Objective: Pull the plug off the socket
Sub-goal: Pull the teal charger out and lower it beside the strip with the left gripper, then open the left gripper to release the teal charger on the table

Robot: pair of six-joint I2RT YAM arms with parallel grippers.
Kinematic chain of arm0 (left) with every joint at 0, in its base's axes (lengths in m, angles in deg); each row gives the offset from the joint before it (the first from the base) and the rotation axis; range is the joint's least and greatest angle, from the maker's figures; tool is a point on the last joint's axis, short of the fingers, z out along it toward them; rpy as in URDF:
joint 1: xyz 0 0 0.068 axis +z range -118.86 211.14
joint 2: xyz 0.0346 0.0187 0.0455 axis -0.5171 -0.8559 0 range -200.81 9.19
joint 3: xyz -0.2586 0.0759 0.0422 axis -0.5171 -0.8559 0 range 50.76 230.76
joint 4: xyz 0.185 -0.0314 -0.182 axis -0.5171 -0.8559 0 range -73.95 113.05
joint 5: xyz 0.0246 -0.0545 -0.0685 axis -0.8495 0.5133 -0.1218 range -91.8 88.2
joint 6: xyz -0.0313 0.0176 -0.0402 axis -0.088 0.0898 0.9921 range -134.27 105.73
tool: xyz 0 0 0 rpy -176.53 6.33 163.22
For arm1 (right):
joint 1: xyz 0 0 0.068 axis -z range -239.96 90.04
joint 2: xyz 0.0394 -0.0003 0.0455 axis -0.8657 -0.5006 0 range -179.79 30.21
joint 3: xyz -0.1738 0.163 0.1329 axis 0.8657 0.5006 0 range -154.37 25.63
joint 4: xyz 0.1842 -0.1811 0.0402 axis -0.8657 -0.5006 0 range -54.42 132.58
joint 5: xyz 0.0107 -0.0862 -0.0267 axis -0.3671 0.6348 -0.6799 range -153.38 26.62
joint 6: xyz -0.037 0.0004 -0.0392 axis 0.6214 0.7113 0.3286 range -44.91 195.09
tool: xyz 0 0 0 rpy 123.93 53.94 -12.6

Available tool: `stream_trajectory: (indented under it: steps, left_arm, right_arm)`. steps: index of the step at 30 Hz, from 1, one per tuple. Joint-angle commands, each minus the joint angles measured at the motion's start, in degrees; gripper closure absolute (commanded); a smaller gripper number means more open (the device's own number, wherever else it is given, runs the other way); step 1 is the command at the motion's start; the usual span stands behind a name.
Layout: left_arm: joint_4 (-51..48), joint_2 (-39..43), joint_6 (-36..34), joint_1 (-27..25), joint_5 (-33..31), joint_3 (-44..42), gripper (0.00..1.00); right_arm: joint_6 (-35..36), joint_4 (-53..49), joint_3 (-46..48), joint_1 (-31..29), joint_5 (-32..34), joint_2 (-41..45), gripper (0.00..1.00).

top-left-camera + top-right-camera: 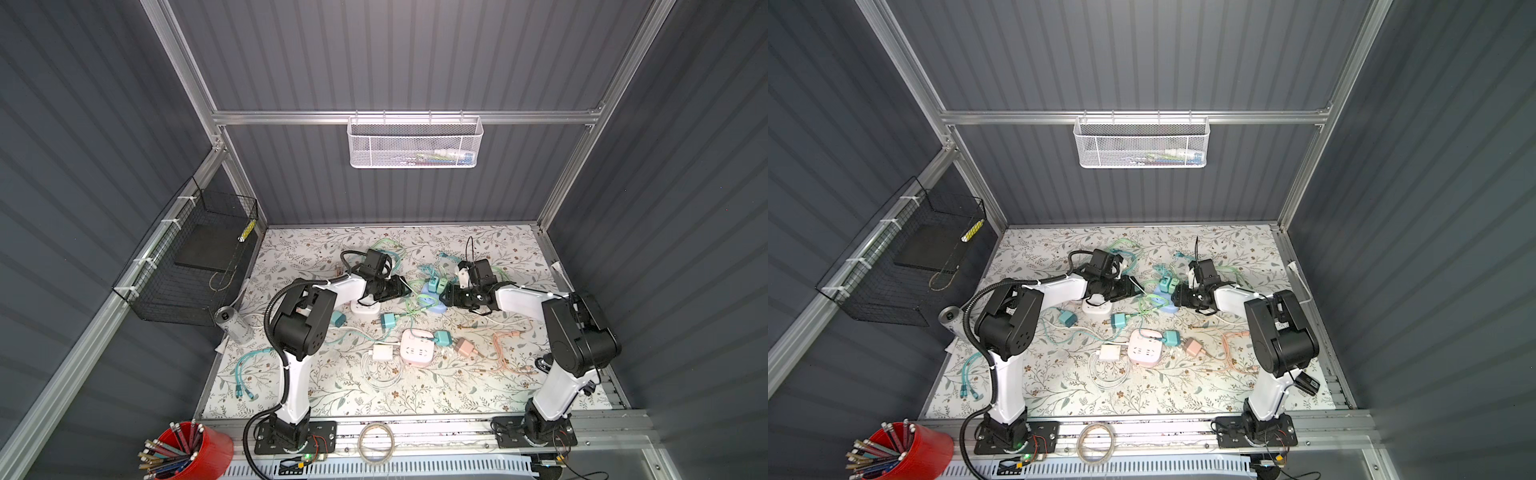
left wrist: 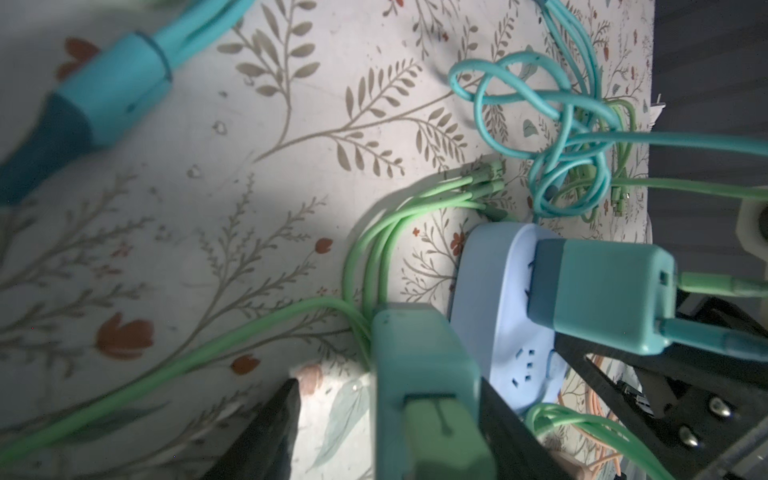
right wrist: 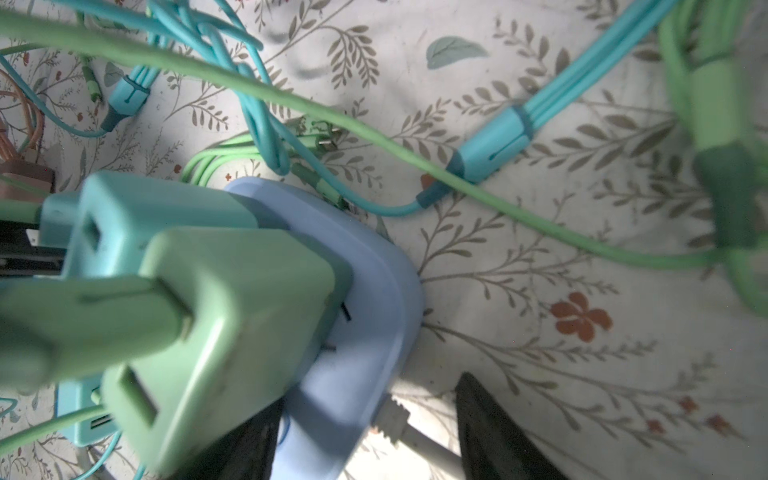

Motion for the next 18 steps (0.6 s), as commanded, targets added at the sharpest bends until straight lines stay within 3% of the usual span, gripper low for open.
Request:
stream_trajectory:
  steps: [1,12,18]
  left_arm:
    - [-7.49,3.44,-2.53,0.37,-5.35,0.52,0.32]
    - [-15.24,8.87,-4.36,0.37,-15.44,0.57,0.26]
    - [-18.81,9.06,-6.2,0.38,-16.93,0.94,0.25]
  right_arm:
    - [0.38,-5.27,1.61,0.2,2.05,0.24,0.33]
    - [0.78,-5.94,1.14,0.55,2.75,1.17,0.32]
    - [0.96,-5.98,1.15,0.73,2.69,1.03,0.31]
